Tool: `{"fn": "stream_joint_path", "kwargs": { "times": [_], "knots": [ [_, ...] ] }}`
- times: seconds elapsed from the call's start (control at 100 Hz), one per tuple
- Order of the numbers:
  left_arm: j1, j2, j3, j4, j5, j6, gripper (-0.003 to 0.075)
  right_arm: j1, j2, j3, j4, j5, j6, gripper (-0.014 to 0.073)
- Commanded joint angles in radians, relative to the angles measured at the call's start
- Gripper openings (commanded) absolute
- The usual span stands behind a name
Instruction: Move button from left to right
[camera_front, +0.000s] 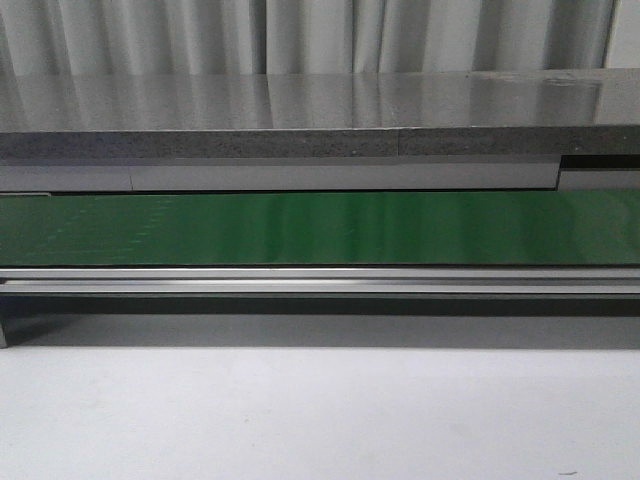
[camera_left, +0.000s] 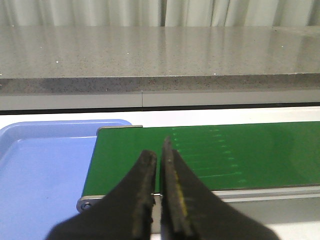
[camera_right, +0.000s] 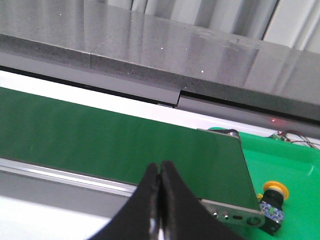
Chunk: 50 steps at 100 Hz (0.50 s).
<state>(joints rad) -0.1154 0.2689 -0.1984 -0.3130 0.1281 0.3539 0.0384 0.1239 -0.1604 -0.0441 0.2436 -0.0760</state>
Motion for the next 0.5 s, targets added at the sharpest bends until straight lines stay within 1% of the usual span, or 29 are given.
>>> {"fn": "stream_joint_path", "kwargs": {
  "times": [0.0, 0.29, 0.49],
  "knots": [
    [-0.005, 0.005, -0.03, -0.013, -0.082, -0.004, 0.0005, -0.003, -0.016, 0.013, -0.034, -0.11, 0.045, -0.0068],
    [-0.005, 0.005, -0.03, -0.013, -0.082, -0.004, 0.0005, -0.004, -0.151, 0.126, -0.034, -0.12, 0.051, -0.0068],
    [-0.005, 0.005, -0.03, -0.013, -0.082, -0.004, 0.0005, -0.016, -0.149, 0.172, -0.034, -0.163, 0.076, -0.0068]
  ]
}}
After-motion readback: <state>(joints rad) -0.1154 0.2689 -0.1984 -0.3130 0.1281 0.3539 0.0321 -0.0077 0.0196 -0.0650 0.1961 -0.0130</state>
